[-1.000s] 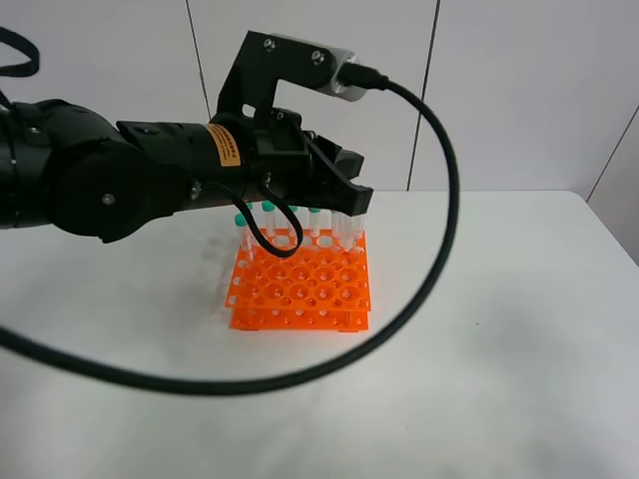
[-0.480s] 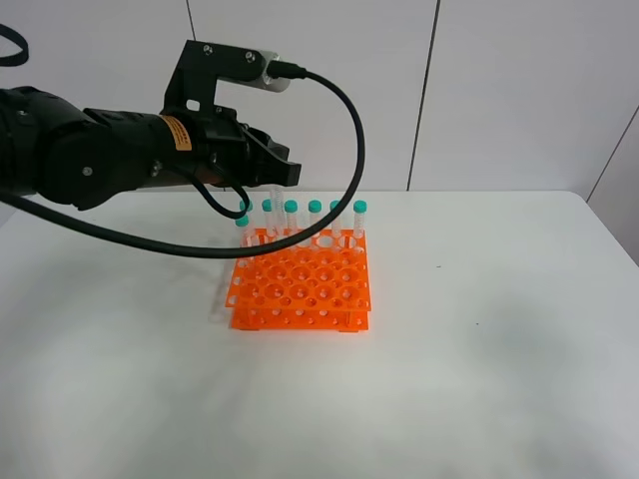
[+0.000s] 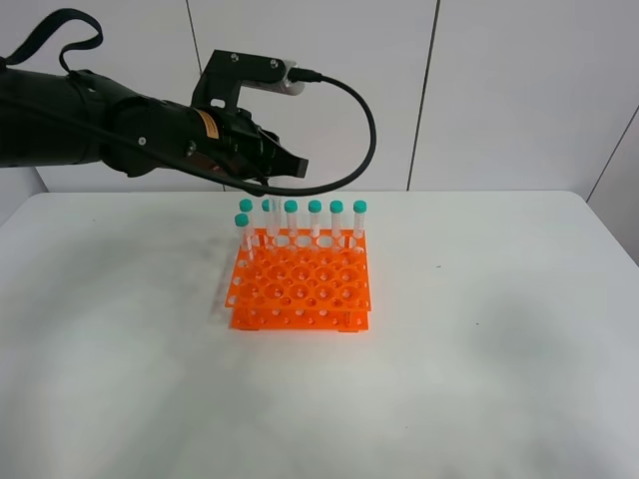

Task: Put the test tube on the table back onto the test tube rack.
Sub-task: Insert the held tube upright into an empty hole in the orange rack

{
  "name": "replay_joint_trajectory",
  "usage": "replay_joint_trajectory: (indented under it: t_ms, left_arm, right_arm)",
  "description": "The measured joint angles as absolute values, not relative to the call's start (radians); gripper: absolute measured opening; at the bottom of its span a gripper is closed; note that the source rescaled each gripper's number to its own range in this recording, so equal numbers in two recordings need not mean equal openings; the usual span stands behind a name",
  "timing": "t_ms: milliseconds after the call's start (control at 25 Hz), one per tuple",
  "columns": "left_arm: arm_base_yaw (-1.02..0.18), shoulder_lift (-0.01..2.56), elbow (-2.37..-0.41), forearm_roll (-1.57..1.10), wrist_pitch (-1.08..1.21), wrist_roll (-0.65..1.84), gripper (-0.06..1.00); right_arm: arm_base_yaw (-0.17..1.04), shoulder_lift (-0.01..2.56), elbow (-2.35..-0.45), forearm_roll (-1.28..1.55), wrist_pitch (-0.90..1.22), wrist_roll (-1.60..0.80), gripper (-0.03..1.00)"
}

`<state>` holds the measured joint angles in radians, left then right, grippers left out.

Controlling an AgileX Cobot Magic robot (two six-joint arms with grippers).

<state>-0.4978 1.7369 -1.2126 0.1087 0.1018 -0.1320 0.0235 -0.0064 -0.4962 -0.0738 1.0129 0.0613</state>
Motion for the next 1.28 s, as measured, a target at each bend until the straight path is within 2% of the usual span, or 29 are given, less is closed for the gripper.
replay_joint_trajectory:
  t_ms: [480, 1280]
  left_arm:
    - [-0.435, 1.8, -1.22, 0.105, -0.008, -0.132, 0.0]
    - [-0.424, 1.853, -1.174, 0.105, -0.117, -0.132, 0.0]
  right_arm:
    - [0.023, -0.006, -0.496, -0.074, 1.013, 0.061, 0.59]
    - [0.023, -0.006, -0.496, -0.073, 1.013, 0.061, 0.59]
